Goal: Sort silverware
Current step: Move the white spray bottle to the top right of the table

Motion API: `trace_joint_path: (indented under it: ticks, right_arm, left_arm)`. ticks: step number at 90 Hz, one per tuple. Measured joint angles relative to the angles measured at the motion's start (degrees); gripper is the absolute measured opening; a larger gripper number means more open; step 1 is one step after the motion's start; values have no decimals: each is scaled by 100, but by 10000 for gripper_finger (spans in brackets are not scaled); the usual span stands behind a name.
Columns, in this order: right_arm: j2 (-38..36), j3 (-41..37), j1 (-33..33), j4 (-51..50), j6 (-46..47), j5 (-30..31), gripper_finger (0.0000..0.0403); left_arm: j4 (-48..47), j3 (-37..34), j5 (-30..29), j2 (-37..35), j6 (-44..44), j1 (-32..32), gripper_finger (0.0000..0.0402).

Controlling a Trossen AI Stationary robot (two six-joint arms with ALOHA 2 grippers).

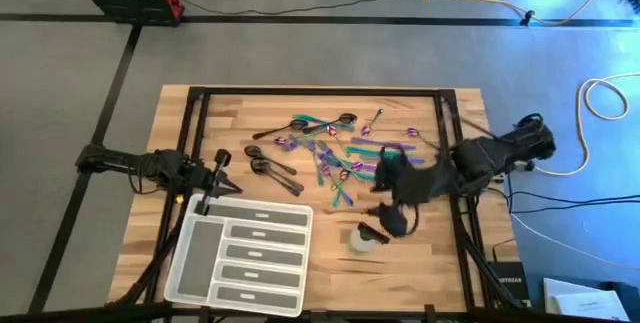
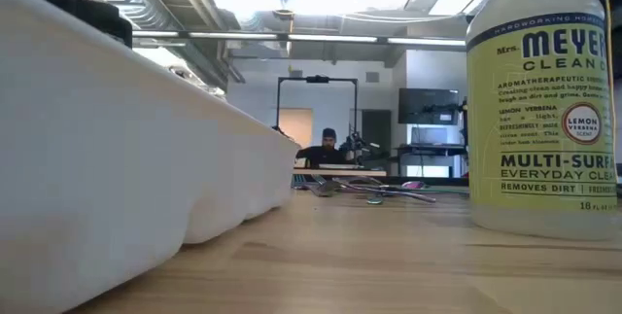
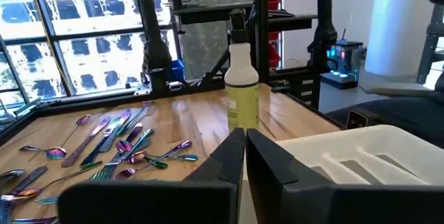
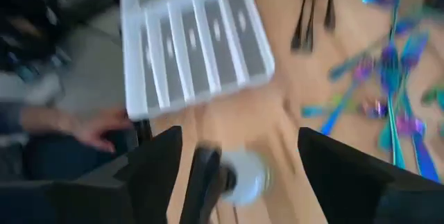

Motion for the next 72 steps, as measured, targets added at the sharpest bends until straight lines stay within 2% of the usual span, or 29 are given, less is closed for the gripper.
trace_joint_path:
  ticks: [21,33,72]
  right_arm:
    - [552,170,355,-497,592,13,272]
    - [753,169,469,-1045,771,291,272]
    - [788,170,509,-507,874,189,272]
  left_arm:
    - [0,0,-2,0,-2,-2,0]
    - [-2,-2,0,0,0,0,0]
    - [0,-2,-2,0,-2,-2,0]
